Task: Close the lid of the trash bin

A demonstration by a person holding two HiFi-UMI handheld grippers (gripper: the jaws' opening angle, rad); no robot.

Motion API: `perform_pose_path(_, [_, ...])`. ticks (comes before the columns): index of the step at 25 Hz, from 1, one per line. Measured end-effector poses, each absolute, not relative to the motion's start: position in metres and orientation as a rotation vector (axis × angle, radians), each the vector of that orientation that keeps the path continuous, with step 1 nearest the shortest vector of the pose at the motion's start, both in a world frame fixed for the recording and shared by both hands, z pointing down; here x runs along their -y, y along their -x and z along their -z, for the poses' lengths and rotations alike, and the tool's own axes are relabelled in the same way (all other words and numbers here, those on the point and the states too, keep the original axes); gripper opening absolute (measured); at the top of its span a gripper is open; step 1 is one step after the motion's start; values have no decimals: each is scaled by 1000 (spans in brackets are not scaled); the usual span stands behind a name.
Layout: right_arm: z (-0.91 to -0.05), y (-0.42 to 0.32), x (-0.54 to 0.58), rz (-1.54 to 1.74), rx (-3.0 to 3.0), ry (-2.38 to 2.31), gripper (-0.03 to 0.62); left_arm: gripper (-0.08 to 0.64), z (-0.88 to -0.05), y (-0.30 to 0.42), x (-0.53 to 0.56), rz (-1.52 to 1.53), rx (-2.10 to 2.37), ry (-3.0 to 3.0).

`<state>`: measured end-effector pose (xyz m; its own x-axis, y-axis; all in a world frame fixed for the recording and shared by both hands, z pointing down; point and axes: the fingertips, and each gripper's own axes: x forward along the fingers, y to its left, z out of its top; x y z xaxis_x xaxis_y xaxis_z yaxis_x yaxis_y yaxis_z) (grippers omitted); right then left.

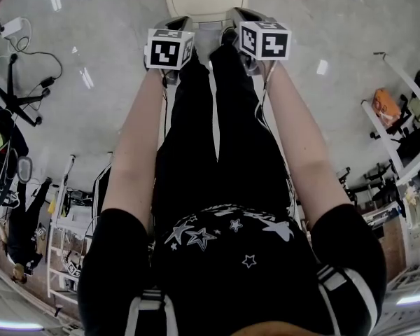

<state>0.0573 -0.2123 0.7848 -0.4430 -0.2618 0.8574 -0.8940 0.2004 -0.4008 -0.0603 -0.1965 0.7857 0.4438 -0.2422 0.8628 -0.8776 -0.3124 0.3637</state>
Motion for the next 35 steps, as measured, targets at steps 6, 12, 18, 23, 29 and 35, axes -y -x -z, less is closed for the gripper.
perform_pose_path(6, [-745, -61, 220, -1237, 1846, -1160, 5, 11, -746, 69, 205, -882, 964, -1858])
perform_pose_path(12, [-696, -70, 233, -1219, 1860, -1257, 5, 11, -692, 82, 223, -841, 989, -1936])
perform_pose_path(18, [-632, -69, 254, -1201, 1915, -1355, 6, 11, -624, 93, 248, -758, 1040, -2022])
perform_pose_path(23, [-577, -57, 237, -1200, 1962, -1383, 5, 11, -568, 102, 248, -666, 1058, -2080])
perform_pose_path(29, [-532, -39, 229, -1144, 2045, -1366, 5, 11, -516, 115, 243, -633, 1074, -2162])
perform_pose_path(35, [-503, -16, 232, -1153, 2125, -1316, 5, 11, -481, 131, 234, -574, 1155, -2171])
